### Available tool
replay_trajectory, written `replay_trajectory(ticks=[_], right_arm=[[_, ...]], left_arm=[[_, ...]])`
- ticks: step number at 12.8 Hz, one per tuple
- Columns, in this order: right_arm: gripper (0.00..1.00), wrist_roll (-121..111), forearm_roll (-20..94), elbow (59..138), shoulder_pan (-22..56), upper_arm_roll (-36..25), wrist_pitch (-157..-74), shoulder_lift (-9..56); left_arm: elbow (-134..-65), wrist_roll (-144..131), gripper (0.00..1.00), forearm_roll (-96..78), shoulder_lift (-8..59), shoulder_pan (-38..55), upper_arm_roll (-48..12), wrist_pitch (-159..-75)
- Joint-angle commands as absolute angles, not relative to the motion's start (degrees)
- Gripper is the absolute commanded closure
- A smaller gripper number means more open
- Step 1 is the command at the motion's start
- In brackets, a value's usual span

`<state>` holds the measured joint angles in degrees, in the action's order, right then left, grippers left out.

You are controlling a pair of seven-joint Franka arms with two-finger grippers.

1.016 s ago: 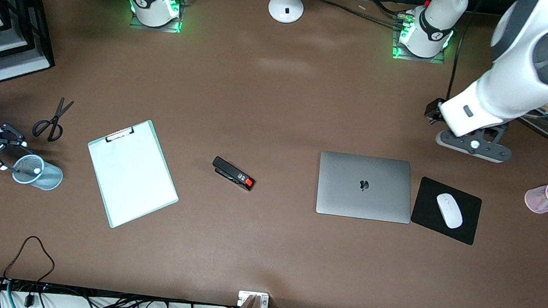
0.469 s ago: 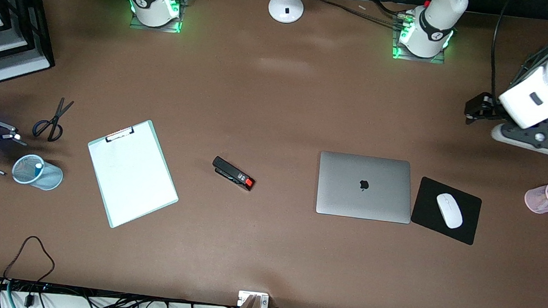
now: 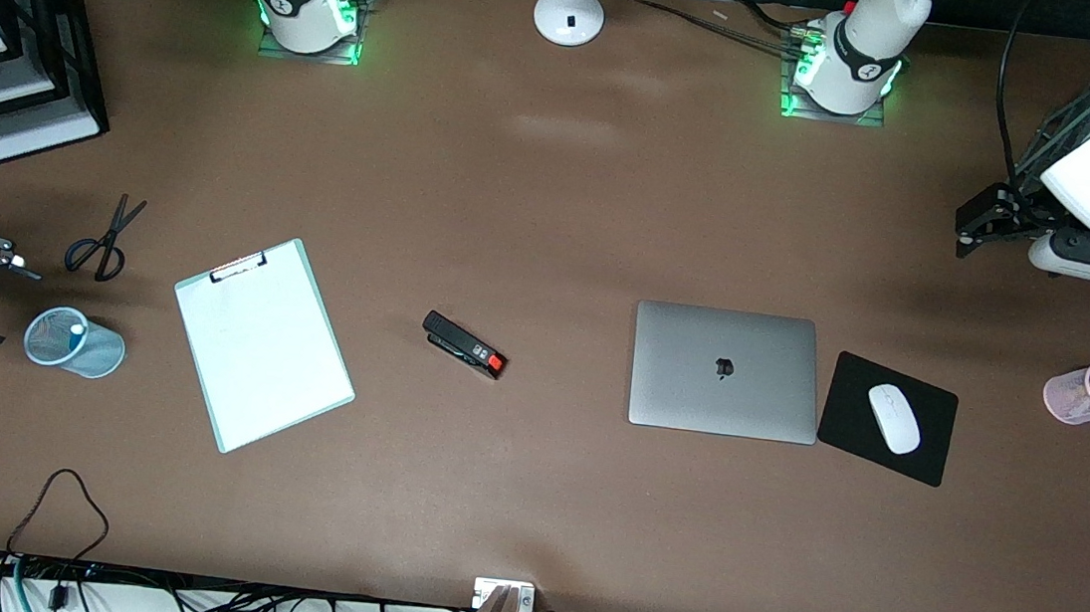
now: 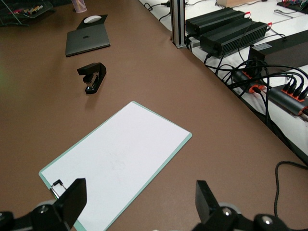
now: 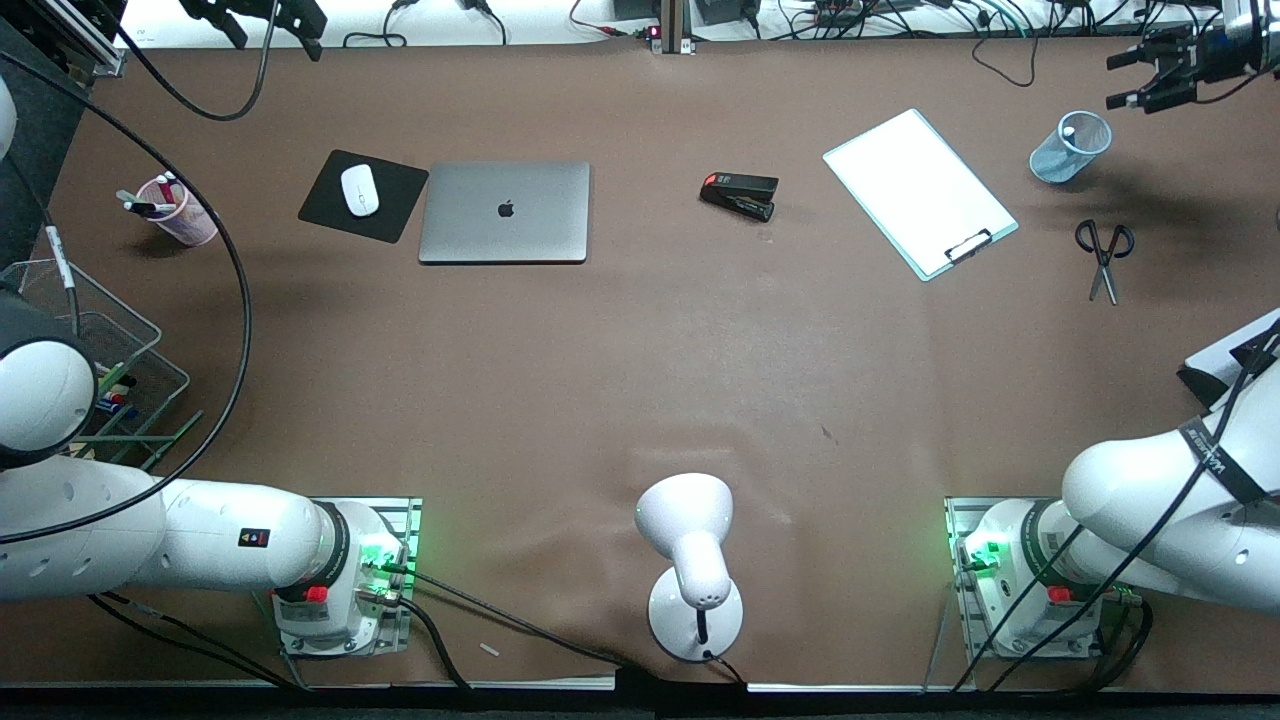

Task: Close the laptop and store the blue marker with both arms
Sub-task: 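Drop the marker into the blue cup while the left gripper closes the laptop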

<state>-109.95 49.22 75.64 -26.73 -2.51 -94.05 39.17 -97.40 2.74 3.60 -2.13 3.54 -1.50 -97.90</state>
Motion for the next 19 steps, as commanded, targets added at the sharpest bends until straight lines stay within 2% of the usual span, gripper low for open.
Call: replay_trajectory(ticks=[1,3,19], right_arm=[[0.0,-102.42,44.31,76.29,-24.44,-2.55,-94.66,35.08],[0.0,-97.41,41.24,76.38,-22.77,-2.55,-94.66,32.62],[0.0,-55.22,18.39,80.51,-5.81,-2.37,-93.69,14.42]], left_arm=[[-99.14,4.13,0.0,2.72,-3.52,3.16,-1.23,-98.62],[-98.53,4.31,0.0,2.72,-3.52,3.16,-1.23,-95.38],[-98.0,4.48,0.0,3.25,-2.99,3.08,-1.14,-95.19]])
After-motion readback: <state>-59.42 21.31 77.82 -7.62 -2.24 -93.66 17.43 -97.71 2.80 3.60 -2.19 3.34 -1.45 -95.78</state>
